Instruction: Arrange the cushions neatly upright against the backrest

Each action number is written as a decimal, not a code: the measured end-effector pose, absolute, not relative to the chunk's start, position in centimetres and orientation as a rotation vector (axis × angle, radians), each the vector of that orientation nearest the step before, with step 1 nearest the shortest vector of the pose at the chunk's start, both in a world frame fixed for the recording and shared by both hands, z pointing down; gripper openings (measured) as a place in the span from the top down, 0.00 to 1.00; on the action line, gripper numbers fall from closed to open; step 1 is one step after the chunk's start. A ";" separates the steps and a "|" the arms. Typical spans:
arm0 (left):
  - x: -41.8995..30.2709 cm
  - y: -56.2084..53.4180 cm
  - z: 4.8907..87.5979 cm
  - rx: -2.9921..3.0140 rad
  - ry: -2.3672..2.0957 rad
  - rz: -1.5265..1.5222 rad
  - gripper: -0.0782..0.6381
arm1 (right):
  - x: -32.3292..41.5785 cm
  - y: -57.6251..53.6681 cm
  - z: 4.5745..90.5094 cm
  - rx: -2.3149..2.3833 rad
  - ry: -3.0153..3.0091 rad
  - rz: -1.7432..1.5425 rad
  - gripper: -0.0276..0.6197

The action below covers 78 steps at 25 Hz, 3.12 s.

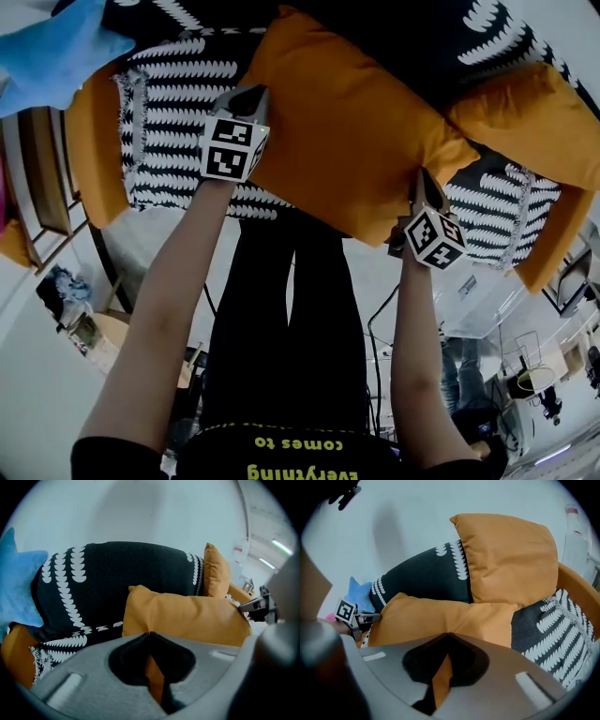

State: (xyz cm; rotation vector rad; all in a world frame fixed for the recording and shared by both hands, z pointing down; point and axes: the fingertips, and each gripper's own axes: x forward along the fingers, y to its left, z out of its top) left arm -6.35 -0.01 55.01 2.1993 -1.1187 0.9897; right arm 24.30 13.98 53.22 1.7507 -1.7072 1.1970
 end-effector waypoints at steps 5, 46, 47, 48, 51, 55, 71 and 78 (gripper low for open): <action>-5.1 -1.1 53.1 2.204 -1.144 0.879 0.89 | 25.8 12.8 50.9 1.809 -1.737 1.212 0.93; -16.8 -7.8 46.4 2.209 -1.489 0.611 0.81 | 18.3 -5.5 42.6 1.807 -2.055 0.719 0.81; -16.8 -7.6 45.7 2.218 -1.495 0.605 0.79 | 18.5 -5.5 41.9 1.825 -2.063 0.704 0.78; -16.7 -7.4 45.0 2.231 -1.497 0.601 0.78 | 18.7 -5.4 41.2 1.845 -2.073 0.688 0.77; -16.1 -6.8 42.1 2.287 -1.491 0.591 0.77 | 19.1 -4.8 38.3 1.905 -2.112 0.648 0.81; -15.6 -6.7 36.8 2.347 -1.510 0.515 0.77 | 18.0 -3.6 33.6 1.931 -2.193 0.587 0.85; -16.9 -1.4 12.7 2.430 -1.620 0.201 0.89 | 13.5 3.2 8.1 1.919 -2.459 0.367 0.94; -18.0 1.1 3.8 2.490 -1.647 0.107 0.89 | 12.2 6.3 2.1 1.873 -2.540 0.348 0.94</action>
